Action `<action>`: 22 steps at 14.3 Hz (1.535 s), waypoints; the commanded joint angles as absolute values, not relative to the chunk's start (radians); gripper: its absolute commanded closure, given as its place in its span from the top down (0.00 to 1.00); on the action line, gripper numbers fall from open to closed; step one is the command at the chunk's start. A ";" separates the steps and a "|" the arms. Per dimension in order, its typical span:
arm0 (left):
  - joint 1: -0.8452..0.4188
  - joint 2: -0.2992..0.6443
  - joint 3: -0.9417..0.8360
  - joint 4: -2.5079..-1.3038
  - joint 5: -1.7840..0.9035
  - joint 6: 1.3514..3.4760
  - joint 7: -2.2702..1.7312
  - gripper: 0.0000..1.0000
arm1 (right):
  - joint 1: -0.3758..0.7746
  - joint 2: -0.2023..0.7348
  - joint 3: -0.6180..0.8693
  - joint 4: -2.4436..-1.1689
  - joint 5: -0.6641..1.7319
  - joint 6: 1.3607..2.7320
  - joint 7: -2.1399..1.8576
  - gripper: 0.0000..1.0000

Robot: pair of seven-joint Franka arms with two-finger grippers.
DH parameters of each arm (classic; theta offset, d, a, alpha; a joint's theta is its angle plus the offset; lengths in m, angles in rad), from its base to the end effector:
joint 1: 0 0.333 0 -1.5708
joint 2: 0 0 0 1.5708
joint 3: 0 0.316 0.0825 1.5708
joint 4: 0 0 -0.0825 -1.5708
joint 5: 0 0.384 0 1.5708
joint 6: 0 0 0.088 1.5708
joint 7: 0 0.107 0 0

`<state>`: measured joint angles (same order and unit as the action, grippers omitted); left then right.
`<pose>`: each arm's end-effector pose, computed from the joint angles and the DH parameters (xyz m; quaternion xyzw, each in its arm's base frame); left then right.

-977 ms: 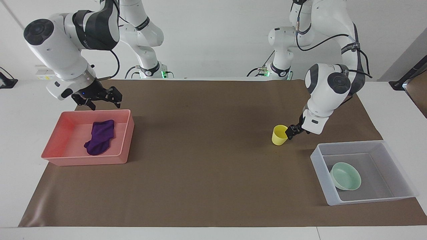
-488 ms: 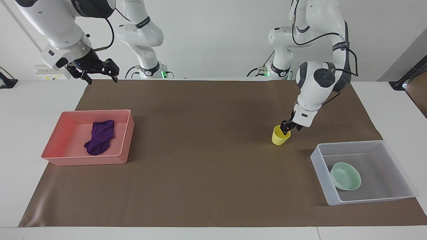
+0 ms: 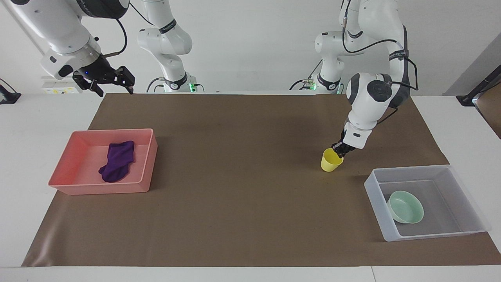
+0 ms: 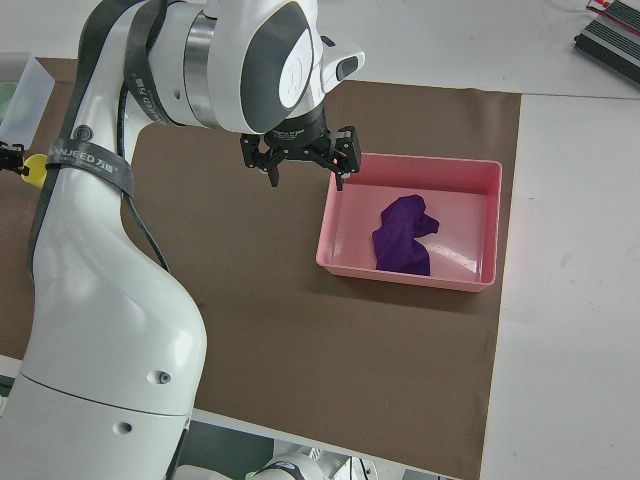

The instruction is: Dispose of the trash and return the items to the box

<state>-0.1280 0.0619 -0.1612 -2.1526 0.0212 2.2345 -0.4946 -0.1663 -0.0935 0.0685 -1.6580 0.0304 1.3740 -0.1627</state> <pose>0.5262 -0.1553 0.3740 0.9953 0.0963 0.0110 0.0008 0.5004 -0.0437 0.6184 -0.9948 -0.0334 0.0928 0.0242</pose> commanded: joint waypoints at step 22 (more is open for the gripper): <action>0.186 0.479 -0.141 -1.548 0.037 2.172 -0.488 0.73 | 0.022 -0.101 -0.104 -1.671 -0.002 1.444 -0.176 1.00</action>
